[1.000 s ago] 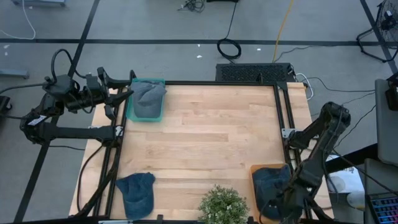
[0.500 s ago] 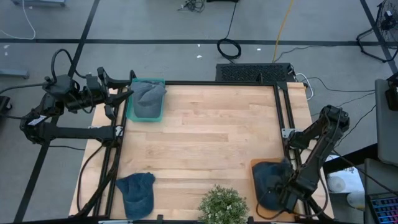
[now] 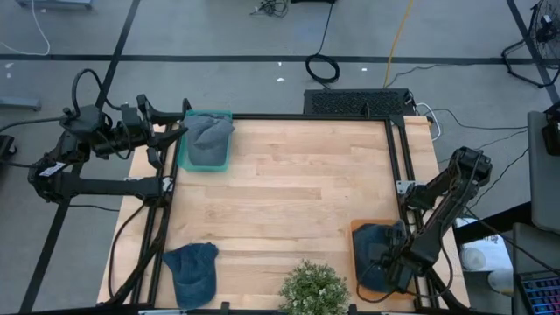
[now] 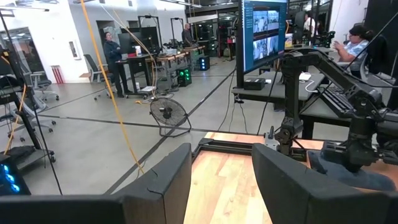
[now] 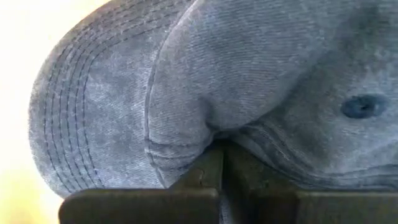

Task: Pick & Place hat
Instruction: Put the top blue cap into the orange bin, then put the blue cap into the orange bin

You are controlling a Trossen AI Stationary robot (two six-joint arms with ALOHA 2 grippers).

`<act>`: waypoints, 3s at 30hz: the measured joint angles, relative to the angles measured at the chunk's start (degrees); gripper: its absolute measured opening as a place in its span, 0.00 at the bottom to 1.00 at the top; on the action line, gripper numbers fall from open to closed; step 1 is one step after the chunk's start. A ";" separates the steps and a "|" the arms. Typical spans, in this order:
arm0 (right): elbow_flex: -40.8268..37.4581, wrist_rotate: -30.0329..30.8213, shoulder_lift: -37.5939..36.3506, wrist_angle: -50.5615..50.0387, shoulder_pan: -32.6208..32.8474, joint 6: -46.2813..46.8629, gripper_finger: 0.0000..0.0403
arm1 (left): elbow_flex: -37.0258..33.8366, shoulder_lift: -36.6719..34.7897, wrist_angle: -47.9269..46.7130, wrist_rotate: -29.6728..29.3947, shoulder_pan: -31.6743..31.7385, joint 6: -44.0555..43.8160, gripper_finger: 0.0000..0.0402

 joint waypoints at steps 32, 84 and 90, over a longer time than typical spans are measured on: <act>2.10 13.51 -28.33 5.52 -0.24 -5.19 0.00 | 0.00 0.00 0.00 0.01 0.00 0.00 0.44; -12.52 20.97 -40.16 51.22 -57.98 -75.55 0.00 | 0.00 0.00 0.00 0.00 0.01 0.00 0.44; -12.52 20.95 -38.71 51.18 -57.96 -72.55 0.00 | 0.00 0.00 0.00 -0.01 0.00 0.00 0.44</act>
